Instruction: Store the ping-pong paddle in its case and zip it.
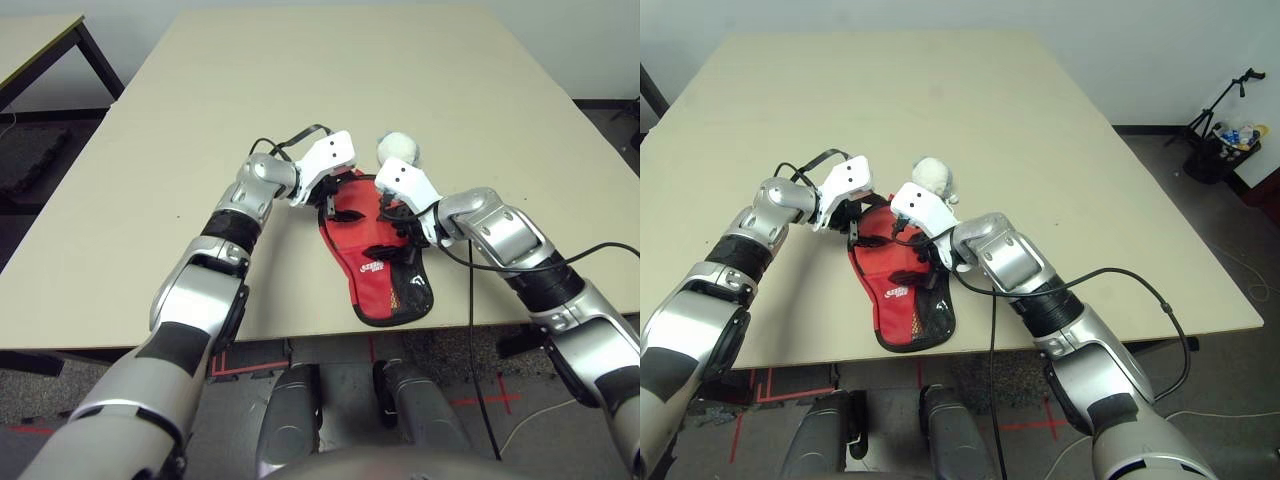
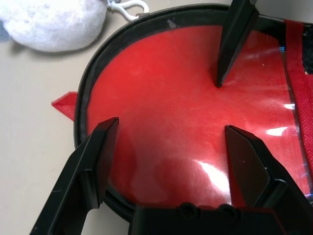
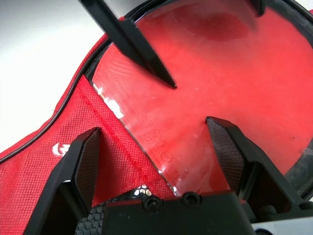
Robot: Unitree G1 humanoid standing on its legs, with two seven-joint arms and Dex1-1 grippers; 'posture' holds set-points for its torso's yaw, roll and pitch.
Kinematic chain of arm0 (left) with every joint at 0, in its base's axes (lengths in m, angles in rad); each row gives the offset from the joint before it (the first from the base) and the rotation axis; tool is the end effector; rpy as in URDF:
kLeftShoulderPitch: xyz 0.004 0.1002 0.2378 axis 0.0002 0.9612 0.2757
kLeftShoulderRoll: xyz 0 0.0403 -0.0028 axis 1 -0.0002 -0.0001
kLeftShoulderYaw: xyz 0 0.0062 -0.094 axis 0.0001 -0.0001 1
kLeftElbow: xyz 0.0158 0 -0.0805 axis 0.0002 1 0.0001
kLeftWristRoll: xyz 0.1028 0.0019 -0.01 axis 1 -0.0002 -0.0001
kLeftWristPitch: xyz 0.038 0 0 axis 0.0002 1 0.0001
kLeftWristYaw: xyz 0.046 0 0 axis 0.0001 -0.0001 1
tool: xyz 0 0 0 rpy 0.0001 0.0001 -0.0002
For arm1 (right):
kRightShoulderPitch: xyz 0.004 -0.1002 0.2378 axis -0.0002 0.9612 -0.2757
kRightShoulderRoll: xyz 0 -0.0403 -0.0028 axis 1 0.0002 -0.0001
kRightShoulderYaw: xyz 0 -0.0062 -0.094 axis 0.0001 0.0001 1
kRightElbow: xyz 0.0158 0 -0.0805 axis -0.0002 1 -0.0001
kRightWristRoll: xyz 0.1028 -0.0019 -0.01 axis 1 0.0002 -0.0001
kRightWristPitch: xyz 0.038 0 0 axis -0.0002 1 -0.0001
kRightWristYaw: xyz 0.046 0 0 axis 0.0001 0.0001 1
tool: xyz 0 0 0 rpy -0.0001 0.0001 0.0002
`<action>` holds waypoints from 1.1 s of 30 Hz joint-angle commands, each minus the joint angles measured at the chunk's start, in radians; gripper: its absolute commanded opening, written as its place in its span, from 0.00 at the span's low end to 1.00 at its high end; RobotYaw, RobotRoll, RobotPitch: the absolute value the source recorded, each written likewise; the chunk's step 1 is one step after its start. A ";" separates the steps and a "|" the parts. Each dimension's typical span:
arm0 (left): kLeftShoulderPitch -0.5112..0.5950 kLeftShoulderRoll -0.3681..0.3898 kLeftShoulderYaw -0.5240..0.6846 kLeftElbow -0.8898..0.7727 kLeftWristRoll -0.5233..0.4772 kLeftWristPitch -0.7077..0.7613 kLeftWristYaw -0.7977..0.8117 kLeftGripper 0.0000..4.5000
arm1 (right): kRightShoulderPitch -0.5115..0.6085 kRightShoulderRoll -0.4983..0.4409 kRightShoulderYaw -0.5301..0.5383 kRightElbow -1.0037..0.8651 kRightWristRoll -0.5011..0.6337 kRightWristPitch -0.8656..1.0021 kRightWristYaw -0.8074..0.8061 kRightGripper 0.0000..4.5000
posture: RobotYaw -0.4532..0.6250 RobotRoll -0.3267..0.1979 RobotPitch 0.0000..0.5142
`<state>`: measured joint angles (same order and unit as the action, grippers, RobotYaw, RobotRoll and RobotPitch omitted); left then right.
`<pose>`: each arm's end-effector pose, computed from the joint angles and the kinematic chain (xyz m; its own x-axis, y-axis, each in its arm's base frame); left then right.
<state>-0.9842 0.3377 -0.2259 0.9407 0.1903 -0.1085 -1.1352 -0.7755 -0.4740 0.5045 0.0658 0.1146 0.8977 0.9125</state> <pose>0.3551 0.1608 0.1607 0.3545 -0.7637 -0.5395 0.9201 0.1822 0.3467 0.2968 -0.1208 0.1681 0.3356 0.6479 -0.6838 -0.9218 0.3753 -0.0969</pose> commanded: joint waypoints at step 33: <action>0.086 -0.005 -0.068 -0.038 0.025 0.034 0.035 0.99 | -0.500 0.237 -0.398 1.111 -0.163 -0.463 -0.586 1.00 | 0.45 0.62 0.23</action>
<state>-0.9450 0.3244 -0.2548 0.8695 0.1854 -0.1051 -1.0999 -1.2691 -0.2440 0.1233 1.1421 -0.0417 0.4387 0.3351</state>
